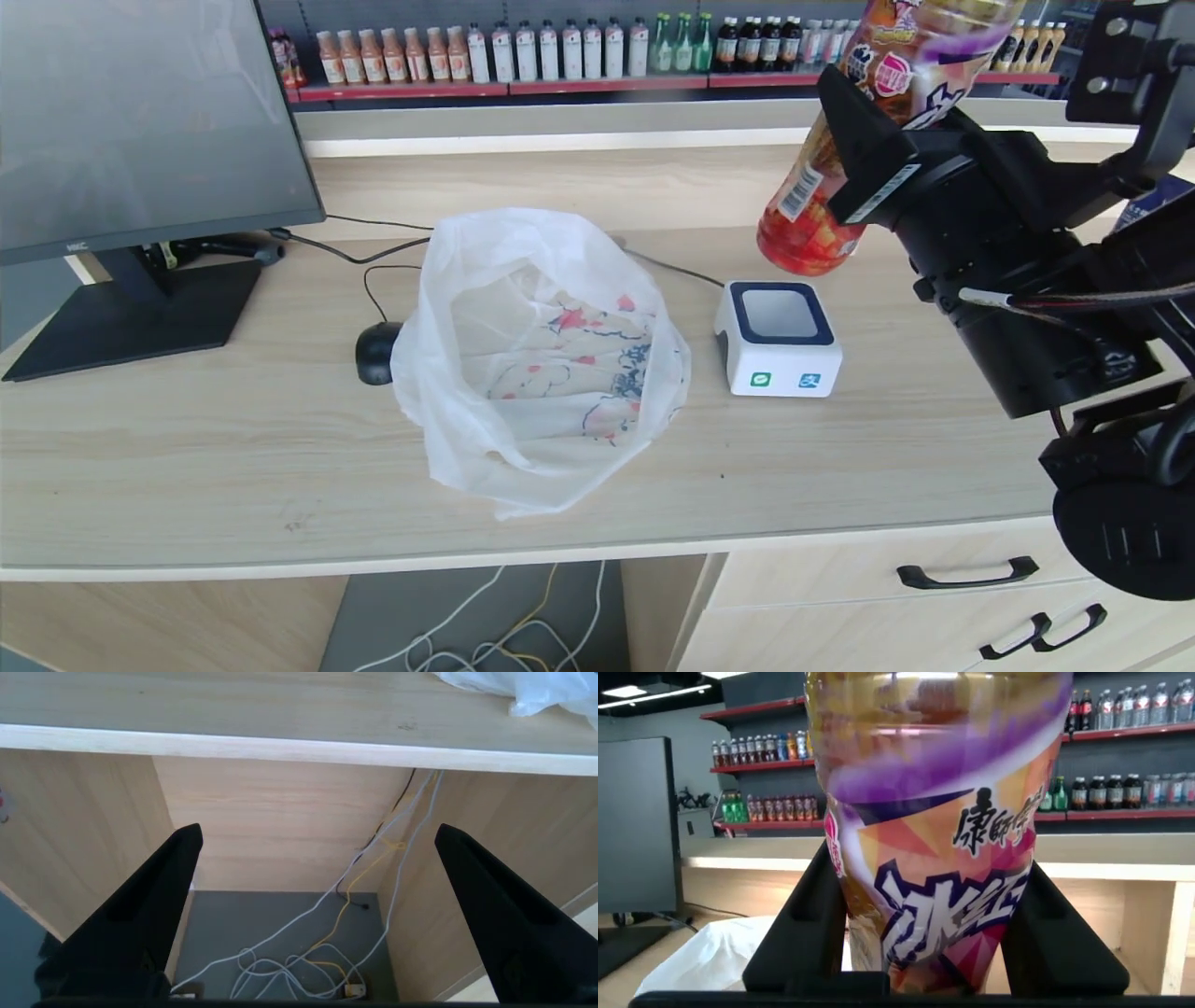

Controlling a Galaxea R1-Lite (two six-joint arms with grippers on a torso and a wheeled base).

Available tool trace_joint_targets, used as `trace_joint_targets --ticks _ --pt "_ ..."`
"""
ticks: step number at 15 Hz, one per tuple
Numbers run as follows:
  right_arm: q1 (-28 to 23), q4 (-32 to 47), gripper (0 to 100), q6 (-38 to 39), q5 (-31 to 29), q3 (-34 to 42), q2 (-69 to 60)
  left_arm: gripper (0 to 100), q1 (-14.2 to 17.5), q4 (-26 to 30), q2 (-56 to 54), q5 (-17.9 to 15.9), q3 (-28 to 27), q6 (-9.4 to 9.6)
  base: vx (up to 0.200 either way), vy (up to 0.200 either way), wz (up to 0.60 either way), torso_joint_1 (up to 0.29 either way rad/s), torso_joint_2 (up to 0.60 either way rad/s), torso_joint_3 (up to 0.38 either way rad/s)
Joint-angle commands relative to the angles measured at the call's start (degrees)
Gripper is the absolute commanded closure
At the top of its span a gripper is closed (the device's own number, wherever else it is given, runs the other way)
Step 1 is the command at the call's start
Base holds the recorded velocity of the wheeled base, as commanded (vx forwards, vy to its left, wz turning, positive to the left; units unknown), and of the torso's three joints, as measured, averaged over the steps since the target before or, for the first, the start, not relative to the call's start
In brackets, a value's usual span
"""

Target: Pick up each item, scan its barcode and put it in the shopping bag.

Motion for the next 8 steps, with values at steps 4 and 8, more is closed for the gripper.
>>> trace_joint_targets --ticks 4,8 --pt "0.1 -0.2 100 -0.1 0.2 0.0 -0.2 0 0.0 0.0 0.1 0.0 0.0 -0.01 0.0 0.2 0.0 0.002 0.0 0.001" --pt "0.1 -0.3 100 0.6 0.1 -0.3 0.3 0 0.0 0.0 0.1 0.0 0.0 -0.01 0.0 0.15 0.0 0.002 0.0 0.001"
